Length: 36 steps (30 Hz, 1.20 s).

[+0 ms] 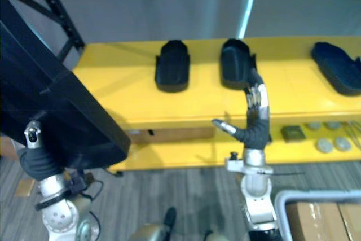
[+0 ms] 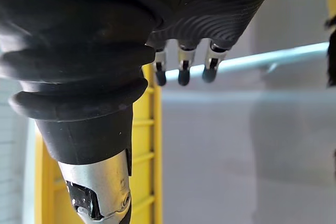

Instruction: Walk over and take plastic housings, then place them on the shelf

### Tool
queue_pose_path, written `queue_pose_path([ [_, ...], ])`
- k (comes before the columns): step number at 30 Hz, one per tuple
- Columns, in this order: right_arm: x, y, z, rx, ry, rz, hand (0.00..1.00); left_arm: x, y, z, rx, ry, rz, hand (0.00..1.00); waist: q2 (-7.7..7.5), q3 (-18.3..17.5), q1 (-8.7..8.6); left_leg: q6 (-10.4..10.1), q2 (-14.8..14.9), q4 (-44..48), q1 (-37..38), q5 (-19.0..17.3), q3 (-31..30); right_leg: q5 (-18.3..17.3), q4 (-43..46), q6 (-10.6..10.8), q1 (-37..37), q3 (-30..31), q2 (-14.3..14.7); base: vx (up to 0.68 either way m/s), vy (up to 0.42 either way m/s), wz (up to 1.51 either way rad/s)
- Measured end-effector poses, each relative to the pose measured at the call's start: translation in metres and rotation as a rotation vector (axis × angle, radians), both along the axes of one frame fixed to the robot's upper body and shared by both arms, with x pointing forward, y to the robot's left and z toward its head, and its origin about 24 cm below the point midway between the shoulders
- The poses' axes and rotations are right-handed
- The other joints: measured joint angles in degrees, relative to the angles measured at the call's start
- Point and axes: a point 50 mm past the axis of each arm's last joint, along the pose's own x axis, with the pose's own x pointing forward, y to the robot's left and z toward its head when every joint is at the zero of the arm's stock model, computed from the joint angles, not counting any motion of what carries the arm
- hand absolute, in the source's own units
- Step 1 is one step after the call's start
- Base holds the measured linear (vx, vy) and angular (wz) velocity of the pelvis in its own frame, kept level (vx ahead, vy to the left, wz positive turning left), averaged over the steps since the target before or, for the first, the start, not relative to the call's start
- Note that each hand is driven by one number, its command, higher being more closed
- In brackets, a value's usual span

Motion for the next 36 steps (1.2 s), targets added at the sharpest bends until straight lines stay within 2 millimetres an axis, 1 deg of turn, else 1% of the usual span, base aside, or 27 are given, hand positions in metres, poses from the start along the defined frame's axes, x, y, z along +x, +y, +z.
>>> queue_pose_path([
  [1,0.001,0.002,0.001,0.007,-0.007,0.005,0.00,-0.002,0.001,-0.002,-0.001,0.017,0.004,1.00,-0.17,-0.05,0.57,0.01,-0.03,-0.21,0.79,0.02,0.15,-0.32,-0.01,-0.51,1.09,-0.21,0.04,0.12,-0.067,0.29],
  [2,0.001,0.002,0.001,0.010,-0.006,0.005,0.00,-0.003,0.001,-0.004,-0.002,0.026,0.006,1.00,-0.22,-0.08,0.57,0.14,-0.09,-0.38,1.18,0.13,0.42,-0.47,-0.05,-0.74,1.77,-0.68,-0.03,0.09,-0.061,0.52],
  [3,0.000,0.001,-0.001,0.014,0.003,-0.003,0.00,-0.004,0.001,-0.006,0.000,0.036,0.005,1.00,-0.53,-0.27,0.26,0.94,-0.79,-0.82,1.24,1.12,2.05,-0.82,-0.40,-1.29,3.16,-3.22,-0.71,0.06,-0.060,0.89],
  [4,-0.002,-0.002,-0.003,0.019,0.013,-0.031,0.00,-0.002,0.000,-0.005,0.000,0.033,-0.016,1.00,-0.74,-0.50,-0.81,4.47,-0.74,-1.89,1.09,0.08,7.73,-0.95,-1.01,-1.53,4.20,-6.52,-1.36,0.05,-0.055,1.07],
  [5,-0.003,-0.006,-0.005,0.018,0.021,-0.056,0.00,-0.001,0.000,-0.005,0.001,0.026,-0.028,1.00,-0.83,-0.44,-1.20,6.34,0.04,-0.89,0.86,-1.34,12.30,-1.13,-1.13,-1.82,4.70,-8.17,-1.61,0.01,-0.047,1.26],
  [6,-0.006,-0.014,-0.011,0.026,0.046,-0.097,0.00,0.006,-0.001,-0.007,0.000,0.024,-0.048,1.00,-1.03,-0.38,-2.09,7.12,2.65,2.20,-0.76,-2.64,20.55,-1.21,-0.76,-1.95,5.27,-10.90,-2.24,0.02,-0.022,1.26],
  [7,-0.008,-0.019,-0.014,0.024,0.062,-0.121,0.00,0.011,-0.003,-0.011,-0.007,0.039,-0.063,1.00,-0.66,-0.52,-2.74,7.27,4.63,4.45,-1.93,-2.07,24.43,-1.78,1.26,-2.81,5.06,-13.20,-3.13,0.02,0.001,1.14],
  [8,-0.009,-0.023,-0.015,0.020,0.066,-0.134,0.00,0.013,-0.005,-0.014,-0.011,0.051,-0.070,1.00,-0.42,-0.57,-2.80,7.33,5.33,4.66,-1.83,-0.46,25.36,-2.25,2.96,-2.70,4.78,-13.68,-3.72,0.05,0.103,0.83],
  [9,-0.009,-0.027,-0.016,0.015,0.069,-0.151,0.00,0.015,-0.007,-0.018,-0.016,0.070,-0.084,1.00,-0.31,-0.72,-2.81,4.90,4.34,4.00,-1.10,1.91,23.30,-3.69,6.37,-2.42,3.98,-13.64,-5.21,0.03,0.174,0.58],
  [11,-0.008,-0.031,-0.014,0.021,0.046,-0.167,0.00,0.015,-0.007,-0.019,-0.006,0.073,-0.094,1.00,-0.55,-0.82,-3.03,4.75,2.27,2.49,-0.76,2.24,21.42,-5.63,9.06,-2.16,2.76,-11.80,-7.35,-0.01,0.194,0.51],
  [13,-0.001,-0.031,-0.015,0.027,0.045,-0.172,0.00,0.014,-0.006,-0.019,0.000,0.078,-0.094,1.00,-1.05,-0.72,-3.15,3.77,-1.02,1.08,-0.83,2.83,18.85,-8.33,9.48,0.23,2.14,-9.93,-10.02,-0.06,0.147,0.28],
  [14,0.002,-0.031,-0.016,0.030,0.051,-0.174,0.00,0.013,-0.006,-0.020,0.000,0.081,-0.092,1.00,-1.07,-0.70,-2.97,3.52,-1.58,0.79,-0.78,2.61,18.92,-8.70,9.42,0.93,1.88,-9.20,-10.82,-0.06,0.148,-0.15],
  [15,0.005,-0.031,-0.018,0.038,0.066,-0.178,0.00,0.013,-0.006,-0.020,0.004,0.082,-0.091,1.00,-0.92,-0.20,-2.39,4.28,-1.53,3.15,-1.13,-0.31,19.38,-8.62,8.94,2.44,2.15,-8.72,-11.86,-0.03,0.167,-0.26],
  [17,0.005,-0.032,-0.028,0.060,0.111,-0.198,0.00,0.014,-0.007,-0.019,0.034,0.081,-0.107,1.00,-0.16,-0.32,-3.37,3.22,-0.91,8.04,-1.63,-4.04,20.78,-7.87,8.65,3.75,3.12,-8.32,-13.10,-0.01,0.203,-0.21],
  [18,0.002,-0.033,-0.033,0.086,0.132,-0.211,0.00,0.015,-0.009,-0.017,0.077,0.079,-0.117,1.00,-0.07,-0.38,-3.53,3.94,-1.54,10.05,-1.76,-5.67,22.07,-7.49,8.54,4.30,3.33,-7.33,-14.25,-0.03,0.231,-0.28],
  [19,0.001,-0.034,-0.035,0.108,0.140,-0.212,0.00,0.016,-0.010,-0.016,0.097,0.077,-0.125,1.00,0.02,-0.43,-3.56,4.37,-1.69,10.53,-1.93,-6.62,22.71,-7.35,8.51,4.24,3.19,-6.93,-14.63,-0.05,0.313,-0.45],
  [20,-0.001,-0.033,-0.039,0.145,0.156,-0.212,0.00,0.018,-0.009,-0.012,0.149,0.069,-0.151,1.00,0.29,-0.60,-3.52,4.51,-2.13,9.71,-1.49,-7.75,23.82,-7.35,8.70,2.71,2.90,-6.12,-15.23,-0.03,0.343,-0.47],
  [21,-0.003,-0.029,-0.042,0.165,0.168,-0.212,0.00,0.020,-0.004,-0.008,0.206,0.071,-0.156,1.00,-0.33,-0.44,-4.01,4.50,-2.46,7.07,-0.49,-7.75,24.90,-6.53,8.86,0.72,2.16,-6.53,-15.70,-0.04,0.297,-0.58],
  [22,-0.003,-0.025,-0.043,0.174,0.170,-0.201,0.00,0.021,-0.001,-0.007,0.235,0.078,-0.157,1.00,-0.58,-0.55,-4.01,4.07,-2.37,5.26,-0.07,-7.40,25.82,-6.19,8.66,0.85,0.94,-6.40,-14.83,-0.03,0.228,-0.53],
  [23,-0.003,-0.023,-0.044,0.180,0.172,-0.192,0.00,0.025,0.000,-0.007,0.258,0.087,-0.170,1.00,-0.37,-0.44,-4.34,3.81,-2.02,3.68,0.20,-7.06,25.56,-5.78,7.13,1.84,0.89,-5.74,-11.90,-0.03,0.093,-0.34],
  [24,-0.004,-0.023,-0.044,0.182,0.173,-0.194,0.00,0.027,0.000,-0.007,0.261,0.089,-0.174,1.00,-0.24,-0.45,-4.60,3.77,-1.76,3.02,0.24,-6.78,25.30,-5.72,5.78,1.97,1.09,-5.20,-9.81,-0.04,0.079,-0.11],
  [25,-0.005,-0.022,-0.043,0.167,0.171,-0.197,0.00,0.030,-0.001,-0.007,0.265,0.094,-0.189,1.00,-0.34,-0.52,-5.01,3.64,-1.53,1.05,0.44,-5.56,25.21,-5.51,2.62,2.02,1.40,-3.79,-5.30,-0.04,0.026,0.01],
  [26,-0.005,-0.021,-0.042,0.144,0.166,-0.200,0.00,0.031,-0.002,-0.008,0.246,0.099,-0.202,1.00,-0.43,-0.57,-5.23,3.72,-1.70,-0.34,0.56,-4.49,25.23,-5.42,0.25,1.64,1.81,-3.12,-2.71,-0.04,0.005,0.01],
  [27,-0.005,-0.021,-0.041,0.132,0.163,-0.201,0.00,0.032,-0.005,-0.011,0.227,0.109,-0.210,1.00,-0.41,-0.56,-5.51,3.77,-2.23,-1.05,0.59,-4.06,25.22,-4.37,-1.95,-1.19,2.25,-2.74,-0.83,-0.02,-0.021,0.08],
  [28,-0.006,-0.023,-0.041,0.117,0.163,-0.201,0.00,0.033,-0.011,-0.015,0.200,0.125,-0.222,1.00,0.11,-0.26,-5.69,3.95,-2.98,-1.78,0.91,-3.71,25.23,-2.99,-3.36,-2.46,2.86,-1.80,-0.36,0.00,0.010,0.09],
  [31,-0.007,-0.026,-0.043,0.100,0.173,-0.197,0.00,0.030,-0.012,-0.021,0.179,0.149,-0.226,1.00,1.60,-0.05,-5.57,3.97,-3.93,-2.22,1.01,-3.66,25.44,-2.74,-1.81,-1.93,2.00,-1.58,-1.01,0.03,0.053,0.03],
  [36,-0.009,-0.029,-0.044,0.070,0.177,-0.220,0.00,0.026,-0.013,-0.026,0.189,0.175,-0.246,1.00,1.89,0.04,-5.42,3.75,-4.40,-2.17,1.68,-3.51,25.78,-3.45,0.51,-2.51,1.88,-1.15,-1.78,0.06,0.017,0.01],
])
